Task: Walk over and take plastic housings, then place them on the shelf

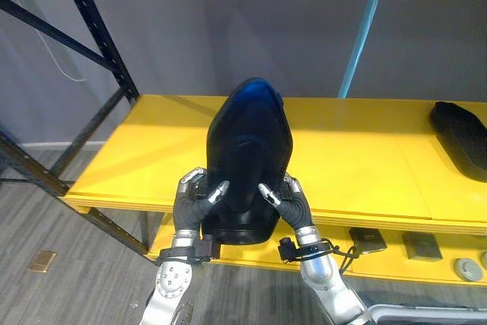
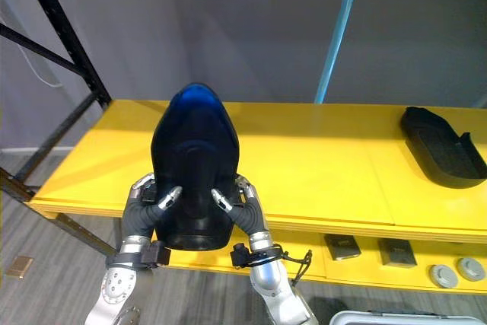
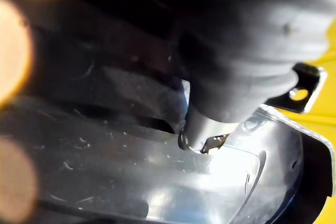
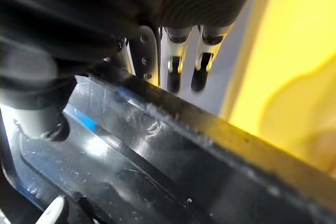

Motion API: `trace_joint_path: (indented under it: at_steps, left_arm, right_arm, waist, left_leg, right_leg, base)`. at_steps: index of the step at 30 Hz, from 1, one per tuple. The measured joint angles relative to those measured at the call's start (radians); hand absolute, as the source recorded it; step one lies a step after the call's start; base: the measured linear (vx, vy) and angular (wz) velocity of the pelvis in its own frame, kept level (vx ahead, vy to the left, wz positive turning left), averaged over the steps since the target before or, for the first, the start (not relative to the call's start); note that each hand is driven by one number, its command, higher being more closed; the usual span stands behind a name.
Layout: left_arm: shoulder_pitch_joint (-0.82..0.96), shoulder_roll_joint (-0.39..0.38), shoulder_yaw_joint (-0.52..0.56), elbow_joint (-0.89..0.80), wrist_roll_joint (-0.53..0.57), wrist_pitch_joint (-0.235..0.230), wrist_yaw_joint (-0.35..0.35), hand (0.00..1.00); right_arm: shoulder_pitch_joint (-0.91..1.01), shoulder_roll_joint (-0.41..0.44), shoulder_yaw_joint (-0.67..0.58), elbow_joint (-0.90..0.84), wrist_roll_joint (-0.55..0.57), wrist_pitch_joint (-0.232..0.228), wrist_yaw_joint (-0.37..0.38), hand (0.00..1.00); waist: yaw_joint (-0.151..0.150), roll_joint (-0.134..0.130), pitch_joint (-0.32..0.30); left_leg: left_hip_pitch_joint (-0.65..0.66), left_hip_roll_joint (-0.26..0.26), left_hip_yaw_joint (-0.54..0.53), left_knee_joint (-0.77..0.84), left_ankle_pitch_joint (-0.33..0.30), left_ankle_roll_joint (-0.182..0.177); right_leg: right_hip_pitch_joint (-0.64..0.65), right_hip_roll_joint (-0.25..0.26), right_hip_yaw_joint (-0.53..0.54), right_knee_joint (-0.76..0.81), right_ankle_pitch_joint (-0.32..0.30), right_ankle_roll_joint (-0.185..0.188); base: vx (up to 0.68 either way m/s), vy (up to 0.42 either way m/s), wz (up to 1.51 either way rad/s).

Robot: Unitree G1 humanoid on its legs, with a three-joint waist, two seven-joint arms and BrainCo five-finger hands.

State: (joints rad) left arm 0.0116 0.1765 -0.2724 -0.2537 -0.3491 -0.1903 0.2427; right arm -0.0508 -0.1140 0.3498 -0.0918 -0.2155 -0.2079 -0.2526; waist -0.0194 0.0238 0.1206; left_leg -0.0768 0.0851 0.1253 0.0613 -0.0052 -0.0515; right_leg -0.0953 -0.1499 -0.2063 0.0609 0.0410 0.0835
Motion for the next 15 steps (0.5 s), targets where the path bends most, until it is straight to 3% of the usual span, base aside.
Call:
trace_joint_path:
  at_steps: [6, 9, 13, 15]
  left_arm:
    - [-0.154, -0.042, -0.018, 0.124, -0.006, 0.012, -0.036, 1.00]
    - [-0.289, -0.051, -0.015, 0.232, -0.023, 0.012, -0.034, 1.00]
    - [-0.457, -0.033, 0.263, 0.446, -0.125, 0.011, 0.073, 1.00]
    - [-0.501, 0.027, 0.332, 0.504, -0.185, 0.007, 0.129, 1.00]
  right_arm:
    - [0.100, 0.068, -0.120, -0.112, 0.002, 0.036, 0.037, 0.00]
    - [0.149, 0.101, -0.175, -0.178, 0.033, 0.042, 0.039, 0.00]
    - [0.242, 0.099, -0.374, -0.352, 0.179, 0.013, 0.023, 0.00]
    - [0.270, 0.068, -0.471, -0.376, 0.207, -0.006, -0.006, 0.00]
  waist:
    - [-0.035, 0.000, 0.000]
    - [-0.070, -0.002, 0.001]
    - [-0.141, -0.003, 0.002]
    - [-0.167, -0.003, 0.002]
  left_leg:
    - [0.047, 0.000, 0.069, -0.043, -0.005, -0.008]
    - [0.073, 0.006, 0.145, -0.054, -0.018, -0.015]
    - [0.086, 0.024, 0.253, -0.054, -0.040, -0.032]
    - [0.091, 0.037, 0.288, -0.056, -0.043, -0.038]
  right_leg:
    - [0.020, 0.014, 0.055, -0.061, 0.029, 0.003]
    - [0.007, 0.027, 0.124, -0.081, 0.051, 0.005]
    - [-0.029, 0.058, 0.228, -0.098, 0.077, 0.003]
    - [-0.042, 0.076, 0.265, -0.115, 0.091, -0.005]
  base:
    - [0.07, 0.033, -0.29]
    - [-0.03, 0.039, -0.74]
    - [-0.03, 0.000, -0.80]
    - [0.02, -0.031, -0.53]
